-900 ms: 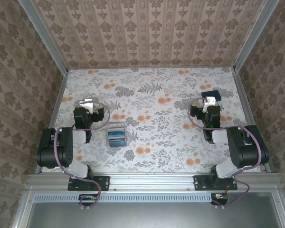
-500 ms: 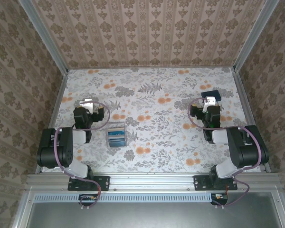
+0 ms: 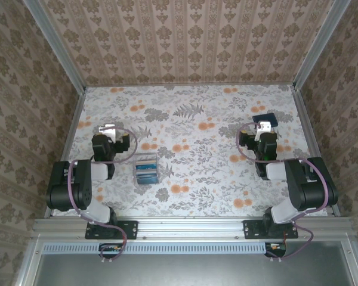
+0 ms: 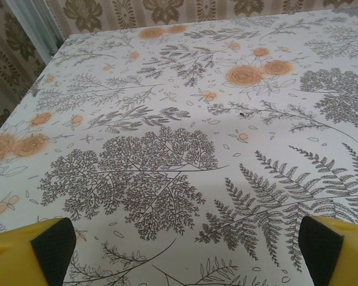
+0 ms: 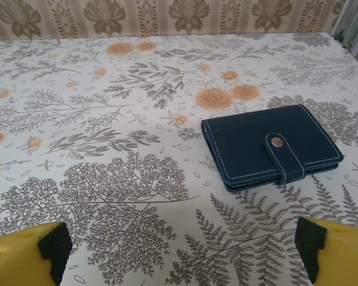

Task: Put the credit cards into the card holder

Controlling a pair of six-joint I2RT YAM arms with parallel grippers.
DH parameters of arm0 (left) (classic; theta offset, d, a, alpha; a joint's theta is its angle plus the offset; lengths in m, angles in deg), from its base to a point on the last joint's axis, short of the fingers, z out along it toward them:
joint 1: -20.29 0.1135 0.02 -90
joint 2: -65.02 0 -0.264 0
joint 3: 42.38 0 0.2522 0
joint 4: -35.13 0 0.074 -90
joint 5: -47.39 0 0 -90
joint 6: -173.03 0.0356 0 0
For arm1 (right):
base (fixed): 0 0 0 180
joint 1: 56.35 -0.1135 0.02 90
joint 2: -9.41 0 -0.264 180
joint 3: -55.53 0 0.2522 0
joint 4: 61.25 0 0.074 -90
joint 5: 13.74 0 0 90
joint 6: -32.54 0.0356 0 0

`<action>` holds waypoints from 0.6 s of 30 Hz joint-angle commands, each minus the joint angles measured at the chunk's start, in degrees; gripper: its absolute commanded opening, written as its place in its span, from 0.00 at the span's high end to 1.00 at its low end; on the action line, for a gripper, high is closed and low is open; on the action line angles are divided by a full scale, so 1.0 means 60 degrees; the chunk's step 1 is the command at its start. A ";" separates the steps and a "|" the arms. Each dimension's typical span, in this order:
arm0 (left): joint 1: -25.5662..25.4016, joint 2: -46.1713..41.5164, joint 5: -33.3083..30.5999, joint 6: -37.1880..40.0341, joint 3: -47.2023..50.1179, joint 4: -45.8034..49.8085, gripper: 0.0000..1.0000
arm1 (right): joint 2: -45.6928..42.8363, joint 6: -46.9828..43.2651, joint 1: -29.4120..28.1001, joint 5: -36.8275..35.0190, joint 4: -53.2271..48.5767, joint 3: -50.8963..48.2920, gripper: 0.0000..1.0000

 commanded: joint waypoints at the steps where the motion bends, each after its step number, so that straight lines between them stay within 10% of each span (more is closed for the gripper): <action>1: -0.0061 -0.0454 -0.1244 -0.0578 0.0102 0.0043 0.00 | -0.0491 0.0464 0.0117 -0.0578 0.0115 -0.0178 0.00; 6: -0.0358 -0.1313 -0.1948 -0.0394 0.0182 0.0501 0.00 | -0.0601 0.0455 0.0121 -0.0634 0.0590 -0.0490 0.00; 11: -0.0529 -0.3701 -0.1450 -0.0429 -0.1197 0.4474 0.00 | -0.0811 0.0372 0.0074 -0.0664 0.1672 -0.1126 0.00; 14: -0.0475 -0.4751 -0.0755 -0.1200 -0.2249 0.6389 0.00 | -0.2541 0.0763 -0.0044 -0.1659 -0.1296 -0.0417 0.00; 18: -0.0106 -0.5000 -0.1345 -0.4431 -0.4679 1.1620 0.00 | -0.3965 0.4804 0.0080 -0.3387 -0.7514 0.2221 0.00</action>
